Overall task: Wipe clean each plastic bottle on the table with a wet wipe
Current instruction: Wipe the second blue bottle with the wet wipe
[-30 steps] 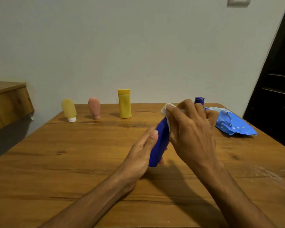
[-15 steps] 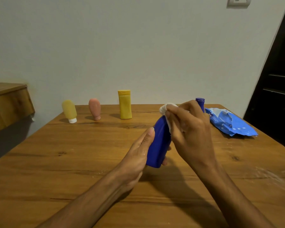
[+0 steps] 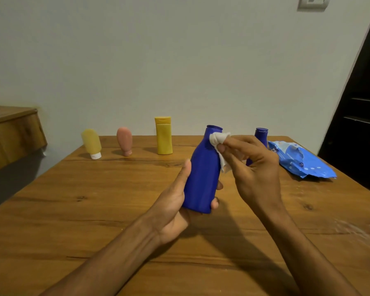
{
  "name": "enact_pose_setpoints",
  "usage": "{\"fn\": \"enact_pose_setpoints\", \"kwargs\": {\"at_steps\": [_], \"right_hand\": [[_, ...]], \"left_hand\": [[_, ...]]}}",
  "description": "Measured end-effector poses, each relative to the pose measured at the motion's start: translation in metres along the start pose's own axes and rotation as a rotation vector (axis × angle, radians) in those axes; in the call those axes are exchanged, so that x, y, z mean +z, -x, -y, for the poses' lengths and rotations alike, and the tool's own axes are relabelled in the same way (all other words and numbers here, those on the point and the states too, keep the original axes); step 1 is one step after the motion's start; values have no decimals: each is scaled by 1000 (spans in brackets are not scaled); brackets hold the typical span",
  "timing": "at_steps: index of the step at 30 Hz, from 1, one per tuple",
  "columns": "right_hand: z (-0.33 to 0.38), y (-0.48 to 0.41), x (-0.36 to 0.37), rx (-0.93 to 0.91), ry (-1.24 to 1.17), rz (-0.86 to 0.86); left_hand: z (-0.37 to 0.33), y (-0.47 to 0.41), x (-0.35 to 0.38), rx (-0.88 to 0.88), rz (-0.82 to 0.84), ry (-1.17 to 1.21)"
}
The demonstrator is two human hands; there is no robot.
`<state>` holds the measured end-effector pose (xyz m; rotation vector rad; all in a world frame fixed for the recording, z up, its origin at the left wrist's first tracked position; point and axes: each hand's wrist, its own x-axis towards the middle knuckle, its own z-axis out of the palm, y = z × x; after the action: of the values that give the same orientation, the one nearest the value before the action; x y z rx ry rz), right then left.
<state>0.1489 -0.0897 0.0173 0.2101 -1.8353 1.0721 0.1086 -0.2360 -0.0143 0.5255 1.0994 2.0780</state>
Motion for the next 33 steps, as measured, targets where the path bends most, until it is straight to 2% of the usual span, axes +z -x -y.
{"fn": "enact_pose_setpoints", "kwargs": {"at_steps": [3,8,13,16,21,26,30,33], "right_hand": [[2,-2,-3,91,-109,25],[1,-3,-5,287,-210,-80],[1,-1,-4,339,-224,12],[2,-2,-4,344,-191,36],[3,-4,-4,371,-233,-51],[6,-3,-7,318,-222,87],[4,-2,-6,277,-115,188],[2,-1,-5,233,-93,101]], "left_hand": [[0,-1,-2,-10,19,35],[3,0,-4,-46,78,30],[-2,-1,-4,-9,53,54],[0,-1,-7,-19,62,54],[4,-1,-7,-43,96,14],[1,-3,-8,14,96,102],[1,-7,-13,57,18,85],[6,-6,-13,41,13,1]]}}
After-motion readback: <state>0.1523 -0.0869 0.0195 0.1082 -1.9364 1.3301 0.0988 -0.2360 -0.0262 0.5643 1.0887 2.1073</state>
